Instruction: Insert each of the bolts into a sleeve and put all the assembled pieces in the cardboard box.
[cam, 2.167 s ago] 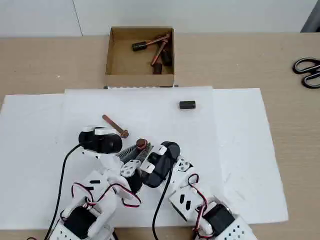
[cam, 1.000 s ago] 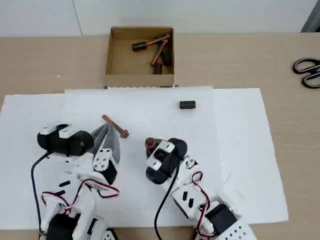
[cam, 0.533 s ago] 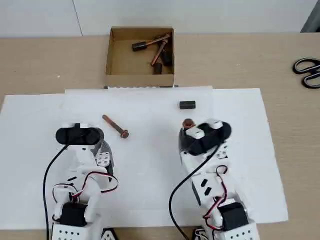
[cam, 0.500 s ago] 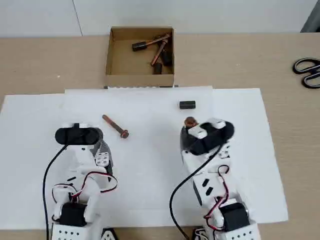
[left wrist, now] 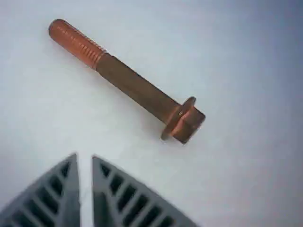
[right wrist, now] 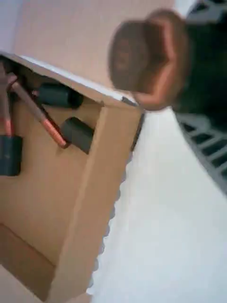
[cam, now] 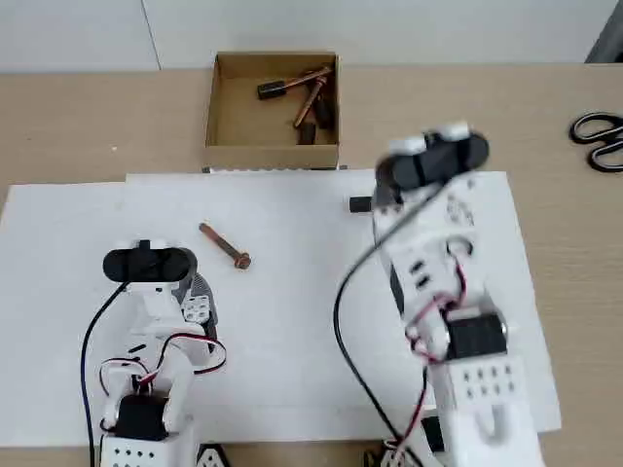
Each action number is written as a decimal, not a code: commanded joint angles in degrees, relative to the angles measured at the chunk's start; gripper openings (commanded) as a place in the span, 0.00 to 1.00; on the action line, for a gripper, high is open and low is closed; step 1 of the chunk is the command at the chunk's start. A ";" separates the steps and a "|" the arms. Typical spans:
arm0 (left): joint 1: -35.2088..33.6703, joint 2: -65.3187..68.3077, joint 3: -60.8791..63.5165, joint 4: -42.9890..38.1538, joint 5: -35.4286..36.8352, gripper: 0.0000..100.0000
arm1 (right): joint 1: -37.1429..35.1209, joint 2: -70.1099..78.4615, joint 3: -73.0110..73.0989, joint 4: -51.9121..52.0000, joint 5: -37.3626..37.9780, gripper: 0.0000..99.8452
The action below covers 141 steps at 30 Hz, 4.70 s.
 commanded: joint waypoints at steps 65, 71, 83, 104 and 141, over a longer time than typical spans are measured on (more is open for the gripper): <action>-2.81 -0.44 -0.22 -0.09 2.90 0.01 | -7.34 63.08 -72.79 15.60 20.48 0.00; -2.81 -0.44 -0.22 -0.09 2.99 0.01 | -5.93 59.91 -72.79 33.80 15.38 0.00; -2.90 -0.44 -0.13 -0.09 3.08 0.01 | -3.82 62.29 -72.79 50.07 13.19 0.00; -2.99 -0.44 -0.13 -0.09 4.13 0.01 | 1.54 80.22 -73.05 47.96 58.99 0.14; -3.08 -0.44 -0.04 -0.09 4.22 0.01 | -2.33 91.47 -73.05 39.34 64.09 0.06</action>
